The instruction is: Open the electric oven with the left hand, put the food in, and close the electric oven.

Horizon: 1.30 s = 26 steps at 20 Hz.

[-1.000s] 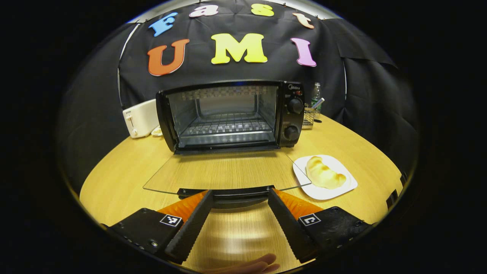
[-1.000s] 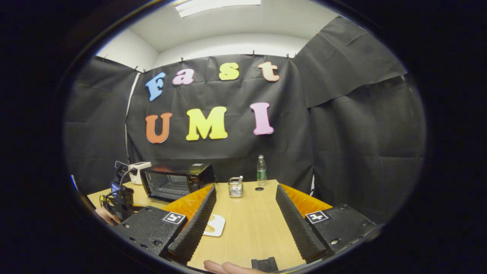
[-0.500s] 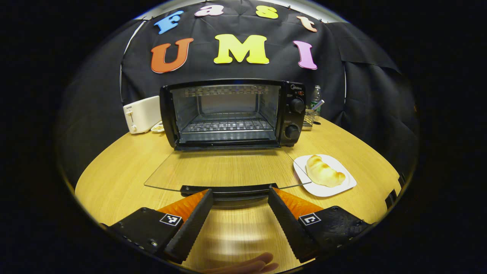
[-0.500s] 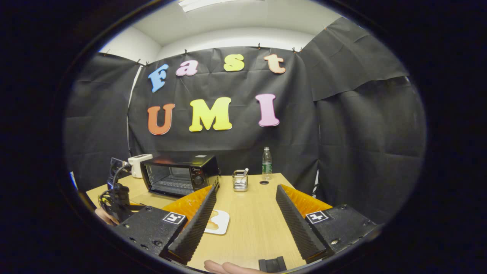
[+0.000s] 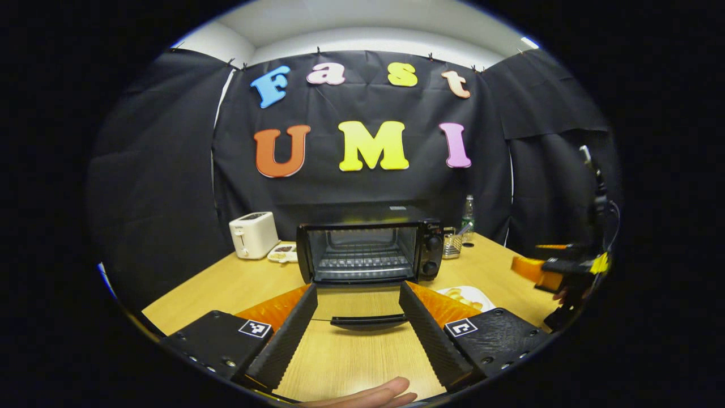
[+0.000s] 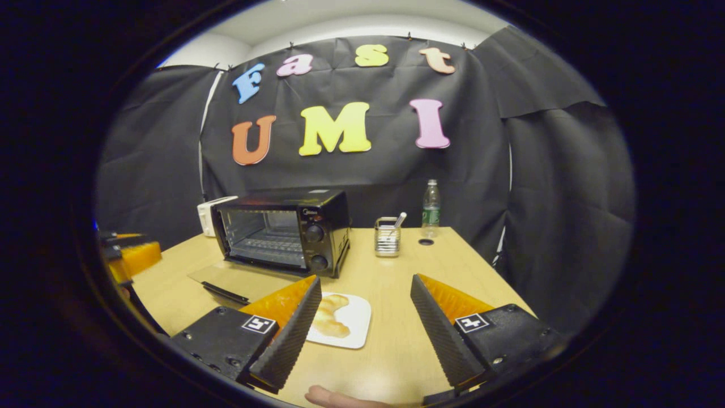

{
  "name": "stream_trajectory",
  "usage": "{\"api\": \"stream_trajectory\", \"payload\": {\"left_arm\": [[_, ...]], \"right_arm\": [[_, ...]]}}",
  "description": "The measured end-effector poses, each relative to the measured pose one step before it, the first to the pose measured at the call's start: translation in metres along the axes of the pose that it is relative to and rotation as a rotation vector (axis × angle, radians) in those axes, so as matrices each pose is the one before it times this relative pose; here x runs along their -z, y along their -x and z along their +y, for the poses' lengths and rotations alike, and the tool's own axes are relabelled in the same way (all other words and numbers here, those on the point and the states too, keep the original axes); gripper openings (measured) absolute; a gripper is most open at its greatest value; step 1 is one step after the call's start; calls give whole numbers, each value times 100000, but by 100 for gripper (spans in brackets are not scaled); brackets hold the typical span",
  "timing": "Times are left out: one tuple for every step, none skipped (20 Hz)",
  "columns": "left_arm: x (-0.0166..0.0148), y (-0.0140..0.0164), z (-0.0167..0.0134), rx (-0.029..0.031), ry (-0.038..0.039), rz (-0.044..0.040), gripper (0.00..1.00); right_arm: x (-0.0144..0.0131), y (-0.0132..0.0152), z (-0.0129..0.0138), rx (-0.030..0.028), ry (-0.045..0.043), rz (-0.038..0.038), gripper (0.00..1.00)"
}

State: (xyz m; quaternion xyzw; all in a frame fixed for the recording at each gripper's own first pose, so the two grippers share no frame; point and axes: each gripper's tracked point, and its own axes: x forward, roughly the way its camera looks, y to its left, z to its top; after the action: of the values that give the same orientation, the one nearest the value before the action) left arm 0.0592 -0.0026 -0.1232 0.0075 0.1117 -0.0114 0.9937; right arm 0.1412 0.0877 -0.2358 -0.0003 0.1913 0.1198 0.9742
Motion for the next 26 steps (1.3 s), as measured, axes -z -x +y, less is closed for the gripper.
{"api": "stream_trajectory", "payload": {"left_arm": [[-1105,825,402,-42,478,-1895,100],[-951,735,32,672,992,-1335,95],[-754,735,234,813,1154,-1205,95],[-467,665,77,915,921,-277,95],[-360,615,46,870,261,-521,95],[-717,539,329,-309,285,-1595,95],[-731,501,653,-1465,122,-1913,95],[-418,354,568,-1445,400,-825,95],[-10,349,238,-978,496,-332,96],[-92,226,37,-201,354,-400,95],[-41,295,-49,258,274,-115,95],[-127,193,-133,550,254,-304,95],[-48,237,-144,1025,247,-357,94],[-89,98,-350,1147,36,-1002,94],[-119,59,-165,979,-113,-1046,94],[-2,115,-93,423,-247,-653,94],[33,88,-147,470,-525,-348,94],[66,43,-151,579,-476,-59,94],[199,53,-216,626,-330,302,94],[163,-22,-299,687,-114,385,94],[133,98,-97,599,-131,428,94],[92,16,-168,669,-180,357,94],[71,116,-29,379,-268,297,94],[-23,51,135,-22,-146,255,94],[62,90,233,-175,-85,183,94],[-31,98,169,-275,-97,-134,94]], "right_arm": [[842,-1156,199,-1512,-246,2482,100],[842,-1246,71,-1815,-979,2364,100],[1482,-1091,370,-2820,-762,4629,100],[1196,-1007,268,-2440,-305,4848,97],[667,-1254,150,-2395,69,2842,97],[454,-1008,-53,-1453,451,2828,100],[319,-999,833,-5298,247,2369,97],[857,-843,1004,-4764,816,4361,96],[559,-826,614,-3240,988,3638,94],[101,-683,629,-3786,1253,1851,89],[382,-536,264,-2249,1264,2473,89],[392,-409,128,-1063,895,2231,89],[406,-486,-202,1205,773,2968,89],[433,-548,-154,1232,272,1870,93],[747,-471,-215,1608,47,3197,92],[-617,-63,-161,2024,1176,-3824,88],[316,19,121,457,727,926,77],[-4,290,118,1517,-998,-1597,75],[53,-164,281,429,-2130,-1007,71],[-93,206,287,95,-2901,-752,68],[-123,109,192,270,-2362,-1144,60],[-339,391,187,461,-1019,-2426,60],[-624,443,198,962,-403,-3067,58],[-624,547,272,1064,-612,-3064,58],[-649,426,459,324,-736,-2559,58],[-589,411,645,-155,-356,-2072,58]]}}
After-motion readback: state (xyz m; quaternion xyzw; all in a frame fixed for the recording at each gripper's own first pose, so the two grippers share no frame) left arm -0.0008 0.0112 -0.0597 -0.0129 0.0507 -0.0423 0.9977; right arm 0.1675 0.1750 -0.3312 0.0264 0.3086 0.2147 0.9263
